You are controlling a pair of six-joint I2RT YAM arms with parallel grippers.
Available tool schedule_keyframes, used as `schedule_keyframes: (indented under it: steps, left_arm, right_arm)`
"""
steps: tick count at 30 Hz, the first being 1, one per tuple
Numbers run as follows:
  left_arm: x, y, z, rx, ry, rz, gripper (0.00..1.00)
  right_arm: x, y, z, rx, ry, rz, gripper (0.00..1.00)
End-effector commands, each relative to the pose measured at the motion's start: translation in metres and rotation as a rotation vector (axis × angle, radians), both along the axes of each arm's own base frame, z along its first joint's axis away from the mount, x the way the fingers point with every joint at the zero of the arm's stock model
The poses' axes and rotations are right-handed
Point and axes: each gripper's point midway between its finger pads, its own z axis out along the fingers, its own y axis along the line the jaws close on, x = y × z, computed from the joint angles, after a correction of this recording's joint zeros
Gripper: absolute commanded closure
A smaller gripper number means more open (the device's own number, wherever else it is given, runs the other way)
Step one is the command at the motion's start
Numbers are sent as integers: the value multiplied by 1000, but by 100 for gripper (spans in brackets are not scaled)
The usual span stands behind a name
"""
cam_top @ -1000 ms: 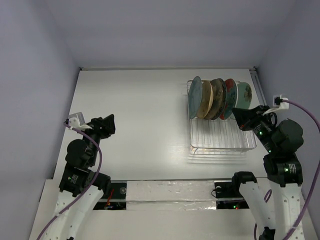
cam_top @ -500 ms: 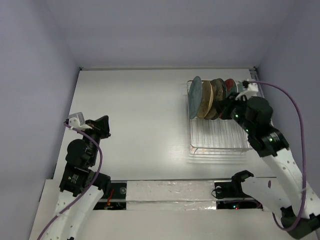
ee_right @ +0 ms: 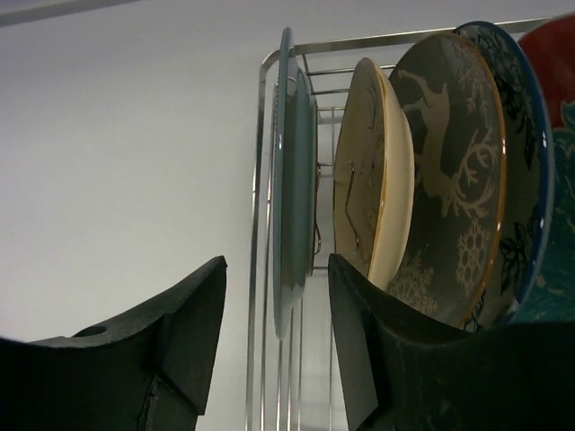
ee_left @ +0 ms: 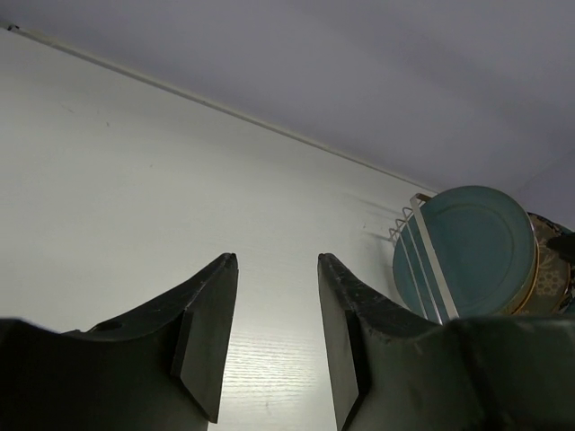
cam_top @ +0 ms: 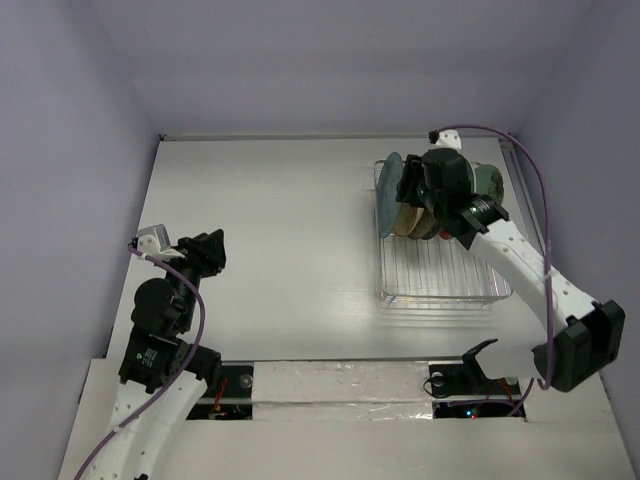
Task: Unload the plates from the dish rack
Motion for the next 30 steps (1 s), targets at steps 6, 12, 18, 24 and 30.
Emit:
schedule_keyframes:
  steps: [6, 12, 18, 24, 30]
  left_arm:
    - [-2, 2, 17, -8, -72, 3, 59]
    - [-4, 3, 18, -9, -79, 3, 57]
    - [-5, 1, 19, -11, -85, -6, 56]
    - [-6, 1, 20, -12, -87, -6, 56]
    - [-7, 1, 19, -14, -85, -6, 56]
  right_arm:
    - [46, 0, 1, -105, -17, -96, 52]
    - [63, -3, -14, -191, 22, -148, 75]
    - [61, -6, 14, -253, -20, -179, 100]
    - [54, -8, 73, -336, -123, -226, 100]
    - [31, -23, 155, -357, -245, -323, 100]
